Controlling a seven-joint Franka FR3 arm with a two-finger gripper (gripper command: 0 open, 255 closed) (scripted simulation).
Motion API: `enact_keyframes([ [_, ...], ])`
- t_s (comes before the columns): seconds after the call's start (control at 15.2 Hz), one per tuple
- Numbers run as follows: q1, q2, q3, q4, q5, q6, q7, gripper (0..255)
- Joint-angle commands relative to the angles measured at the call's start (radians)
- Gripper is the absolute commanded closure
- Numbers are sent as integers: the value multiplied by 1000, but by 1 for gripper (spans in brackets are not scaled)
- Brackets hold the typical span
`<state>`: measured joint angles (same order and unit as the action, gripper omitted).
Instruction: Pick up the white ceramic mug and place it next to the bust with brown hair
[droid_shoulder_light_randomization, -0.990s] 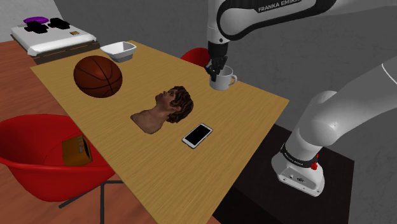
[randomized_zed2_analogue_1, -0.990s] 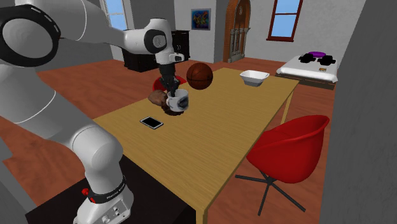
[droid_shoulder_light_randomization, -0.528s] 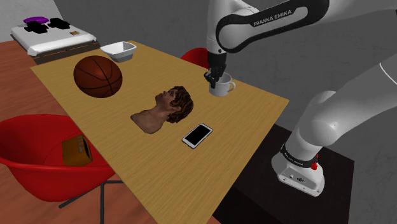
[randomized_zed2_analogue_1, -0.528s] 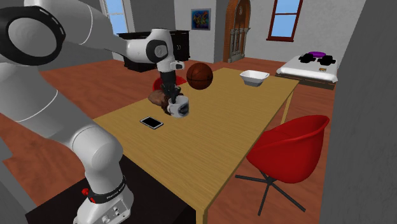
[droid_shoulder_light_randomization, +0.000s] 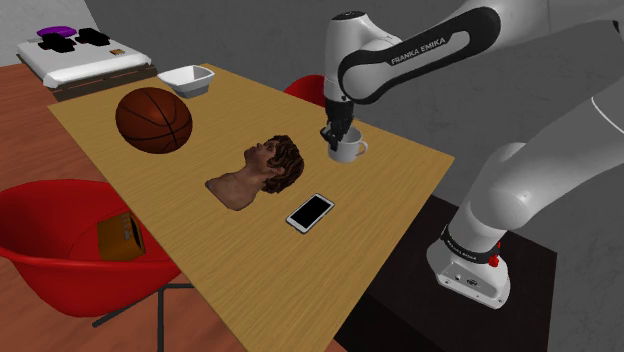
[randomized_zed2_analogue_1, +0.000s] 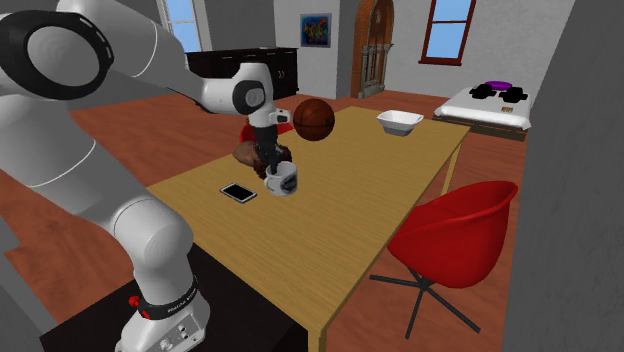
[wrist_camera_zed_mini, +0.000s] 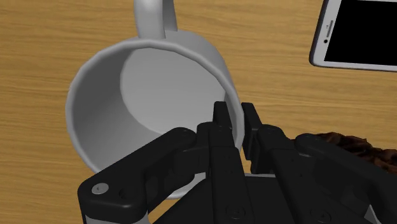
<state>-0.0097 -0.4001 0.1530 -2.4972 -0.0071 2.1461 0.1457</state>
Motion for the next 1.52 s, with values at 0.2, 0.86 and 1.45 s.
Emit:
enact_keyframes([
  [0.2, -2, 31, 5, -43, -4, 75, 7, 255],
  [0.86, -7, 97, 13, -101, -16, 198, 22, 255],
  [1.45, -7, 97, 13, -101, -16, 198, 22, 0],
])
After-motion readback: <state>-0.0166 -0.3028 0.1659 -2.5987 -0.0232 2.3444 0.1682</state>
